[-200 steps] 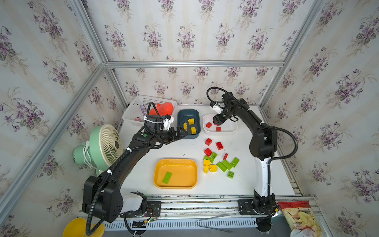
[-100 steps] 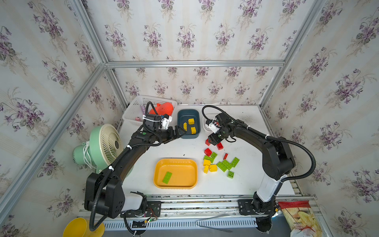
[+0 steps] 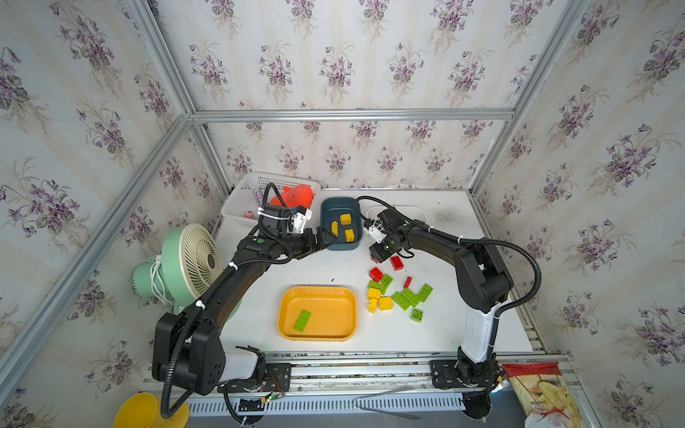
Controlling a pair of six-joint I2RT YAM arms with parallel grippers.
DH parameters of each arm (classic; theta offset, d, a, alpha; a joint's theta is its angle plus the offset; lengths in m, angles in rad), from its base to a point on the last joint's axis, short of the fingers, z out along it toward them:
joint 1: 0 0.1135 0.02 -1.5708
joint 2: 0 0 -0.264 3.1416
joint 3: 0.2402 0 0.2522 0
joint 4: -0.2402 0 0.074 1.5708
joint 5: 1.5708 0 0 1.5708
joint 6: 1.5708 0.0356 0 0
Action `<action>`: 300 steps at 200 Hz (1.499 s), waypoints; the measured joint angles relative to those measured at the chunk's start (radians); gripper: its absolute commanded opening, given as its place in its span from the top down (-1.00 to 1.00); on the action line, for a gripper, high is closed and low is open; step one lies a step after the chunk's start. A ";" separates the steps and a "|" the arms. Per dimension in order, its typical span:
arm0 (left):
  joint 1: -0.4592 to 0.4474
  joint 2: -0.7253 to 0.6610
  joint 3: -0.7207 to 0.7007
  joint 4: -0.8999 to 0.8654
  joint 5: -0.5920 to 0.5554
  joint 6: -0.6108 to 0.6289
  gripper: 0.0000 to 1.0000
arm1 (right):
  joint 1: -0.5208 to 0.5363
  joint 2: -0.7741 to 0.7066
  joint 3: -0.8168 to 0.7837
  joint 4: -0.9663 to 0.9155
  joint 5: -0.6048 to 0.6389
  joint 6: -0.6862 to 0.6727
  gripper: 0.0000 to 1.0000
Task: Sort the legos into containers by color
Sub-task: Pick up the lego from the center of the table, then place the lego in the container.
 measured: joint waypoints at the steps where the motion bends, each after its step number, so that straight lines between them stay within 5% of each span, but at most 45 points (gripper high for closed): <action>1: 0.000 0.000 0.000 0.000 0.000 0.000 -0.99 | 0.001 0.001 0.000 0.000 0.001 0.000 -0.08; 52: 0.000 -0.005 -0.007 -0.001 0.002 0.000 -0.99 | 0.011 0.055 0.052 -0.049 0.032 -0.012 0.05; 97: 0.000 -0.014 -0.023 -0.002 0.001 0.000 -0.99 | 0.013 0.071 0.065 -0.085 0.045 -0.030 0.44; 194: -0.003 -0.016 0.005 -0.005 0.005 -0.001 -0.99 | -0.089 -0.180 0.063 -0.140 0.004 -0.037 0.42; 300: -0.040 0.034 0.078 -0.005 0.008 -0.001 -0.99 | -0.211 0.240 0.496 -0.227 -0.024 -0.064 0.35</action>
